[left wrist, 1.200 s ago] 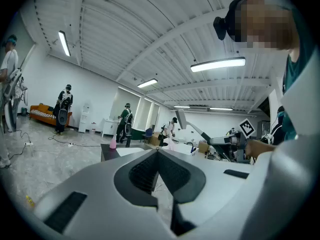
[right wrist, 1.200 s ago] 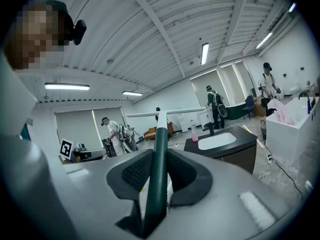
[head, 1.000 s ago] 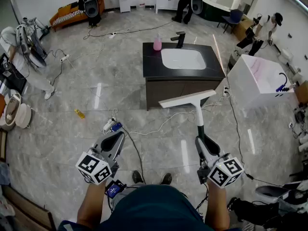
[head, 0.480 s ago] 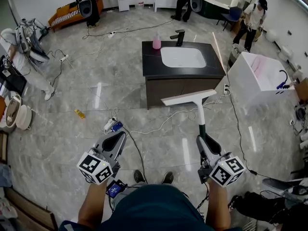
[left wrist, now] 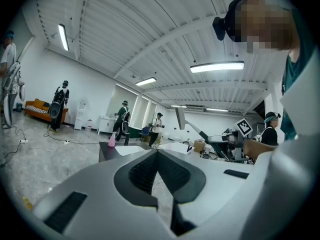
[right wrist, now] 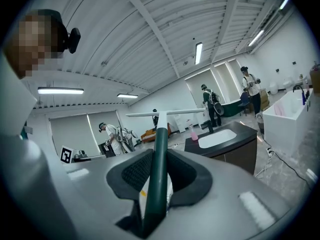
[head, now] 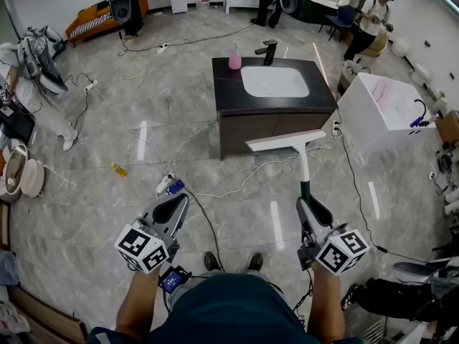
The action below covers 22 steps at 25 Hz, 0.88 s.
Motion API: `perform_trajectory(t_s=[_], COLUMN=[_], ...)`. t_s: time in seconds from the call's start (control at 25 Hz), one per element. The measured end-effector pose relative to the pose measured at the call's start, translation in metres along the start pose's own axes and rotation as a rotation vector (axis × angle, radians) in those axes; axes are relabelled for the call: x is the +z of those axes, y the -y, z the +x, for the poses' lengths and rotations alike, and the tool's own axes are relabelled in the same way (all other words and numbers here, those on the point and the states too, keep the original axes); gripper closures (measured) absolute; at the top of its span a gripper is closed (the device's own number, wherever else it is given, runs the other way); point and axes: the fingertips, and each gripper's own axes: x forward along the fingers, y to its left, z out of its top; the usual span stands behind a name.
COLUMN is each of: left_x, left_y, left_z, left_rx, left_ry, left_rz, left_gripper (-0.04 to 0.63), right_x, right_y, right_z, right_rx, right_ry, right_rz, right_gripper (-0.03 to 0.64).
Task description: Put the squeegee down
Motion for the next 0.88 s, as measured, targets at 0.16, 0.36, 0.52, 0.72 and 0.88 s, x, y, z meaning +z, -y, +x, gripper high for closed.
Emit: perform_trajectory(t_s=[0.16,0.36,0.52,0.72,0.88], left_x=[0.001,0.007,0.007,0.001,-0.002], left_y=[-0.018,-0.037,-0.047,-0.058,-0.06], left_z=[-0.011,-0.021,-0.023,-0.018,-0.009], left_rx=[-0.013,-0.026,-0.034,-0.03,-0.008], left_ry=[0.01,0.021,0.027,0.028,0.024], left_rz=[0.0,-0.002,-0.011,-0.026,-0.027], left_gripper=[0.591,0.591,0.591,0.591,0.591], right_x=[0.0,0.002,0.004,0.006,0.013], right_y=[-0.013,-0.029,-0.037,-0.033,-0.02], right_z=[0.012,0.027,0.038,0.049,0.058], right_rx=[-0.017,-0.027,-0.027,-0.021,-0.005], right_ry=[0.014,0.023,0.02,0.011,0.007], right_rz=[-0.012,-0.026,-0.038,-0.05,-0.045], right_gripper=[0.518,0.517,0.518,0.518,0.517])
